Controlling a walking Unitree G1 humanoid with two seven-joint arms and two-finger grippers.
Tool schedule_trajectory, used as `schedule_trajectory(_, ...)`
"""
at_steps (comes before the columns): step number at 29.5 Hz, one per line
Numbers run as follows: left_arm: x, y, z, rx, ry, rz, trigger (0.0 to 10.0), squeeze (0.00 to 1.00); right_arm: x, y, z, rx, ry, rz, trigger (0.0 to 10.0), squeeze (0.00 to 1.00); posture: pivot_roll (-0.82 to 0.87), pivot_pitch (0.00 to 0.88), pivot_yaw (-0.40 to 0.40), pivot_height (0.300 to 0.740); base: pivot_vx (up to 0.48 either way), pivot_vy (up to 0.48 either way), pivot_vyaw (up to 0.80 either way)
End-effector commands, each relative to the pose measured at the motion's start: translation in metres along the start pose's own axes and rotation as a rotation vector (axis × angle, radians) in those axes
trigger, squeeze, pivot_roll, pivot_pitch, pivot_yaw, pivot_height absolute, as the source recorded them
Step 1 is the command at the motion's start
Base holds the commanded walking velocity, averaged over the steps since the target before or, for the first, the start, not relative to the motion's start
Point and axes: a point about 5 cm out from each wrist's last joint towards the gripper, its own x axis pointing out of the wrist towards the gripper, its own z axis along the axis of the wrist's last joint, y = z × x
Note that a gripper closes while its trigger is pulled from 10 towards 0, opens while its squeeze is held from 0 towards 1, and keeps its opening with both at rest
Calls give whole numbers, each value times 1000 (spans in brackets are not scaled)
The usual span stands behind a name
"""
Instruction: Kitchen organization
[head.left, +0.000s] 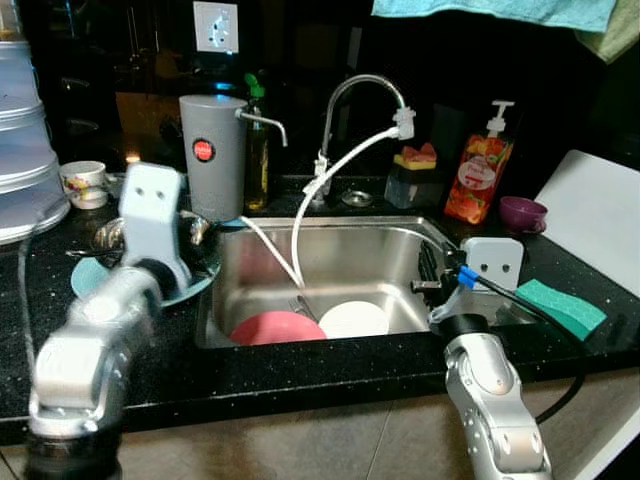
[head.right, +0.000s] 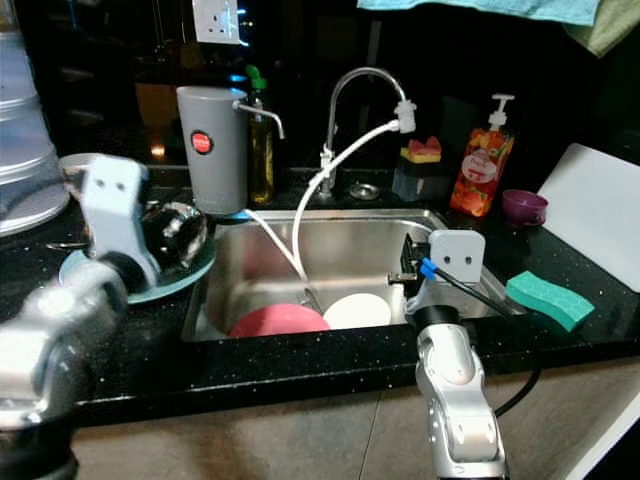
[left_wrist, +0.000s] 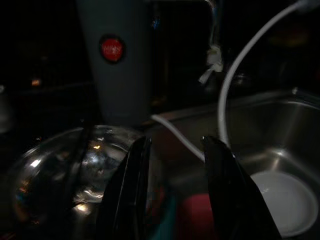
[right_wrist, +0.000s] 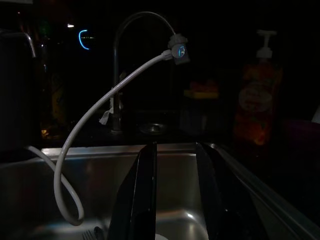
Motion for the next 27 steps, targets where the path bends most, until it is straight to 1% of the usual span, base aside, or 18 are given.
schedule_trajectory(1, 8, 18, -1, 22, 75, 63, 10000, 0, 1, -4, 7, -13, -23, -13, 10000, 0, 191, 0, -75, 740, 0, 0, 0)
schedule_trajectory(2, 8, 18, -1, 22, 75, 63, 10000, 0, 1, -4, 7, -13, -23, -13, 10000, 0, 191, 0, -75, 740, 0, 0, 0)
schedule_trajectory(4, 16, 29, 0, 36, 125, 99, 10000, 0, 2, -3, 9, -12, -32, -8, 10000, 0, 191, 0, -75, 740, 0, 0, 0)
schedule_trajectory(7, 19, 32, 0, 47, 145, 101, 10000, 0, 3, -3, 11, -11, -37, -5, 10000, 0, 191, 0, -73, 740, 0, 0, 0)
schedule_trajectory(10, 35, 32, -2, 68, 209, 66, 10000, 0, 8, 4, 20, -1, -71, 22, 10000, 0, 188, 0, -67, 740, 0, 0, 0)
schedule_trajectory(12, 44, 36, -7, 75, 249, 77, 10000, 0, 11, 9, 27, 10, -95, 38, 10000, 0, 183, 0, -64, 740, 0, 0, 0)
schedule_trajectory(13, 48, 40, -9, 48, 265, 82, 10000, 490, 11, 11, 30, 16, -105, 43, 10000, 0, 181, 0, -59, 740, 0, 0, 0)
schedule_trajectory(14, 48, 40, -9, 48, 265, 82, 10000, 490, 11, 11, 30, 16, -105, 43, 10000, 0, 181, 0, -59, 740, 0, 0, 0)
schedule_trajectory(15, 54, 47, -12, 19, 286, 106, 10000, 1000, 12, 13, 33, 23, -117, 47, 10000, 0, 178, 0, -57, 740, 0, 0, 0)
schedule_trajectory(16, 54, 47, -12, 19, 286, 106, 10000, 1000, 12, 13, 33, 23, -117, 47, 10000, 0, 178, 0, -57, 740, 0, 0, 0)
schedule_trajectory(19, 63, 57, -10, 16, 290, 154, 10000, 1000, 11, 13, 33, 26, -117, 43, 10000, 0, 170, 0, -53, 740, 0, 0, 0)
schedule_trajectory(21, 66, 58, -9, 19, 290, 161, 10000, 1000, 10, 13, 33, 26, -116, 41, 10000, 0, 169, 0, -53, 740, 0, 0, 0)
schedule_trajectory(27, 74, 61, -9, -36, 308, 161, 10000, 1000, 10, 14, 32, 27, -112, 39, 10000, 0, 162, 0, -44, 740, 0, 0, 0)
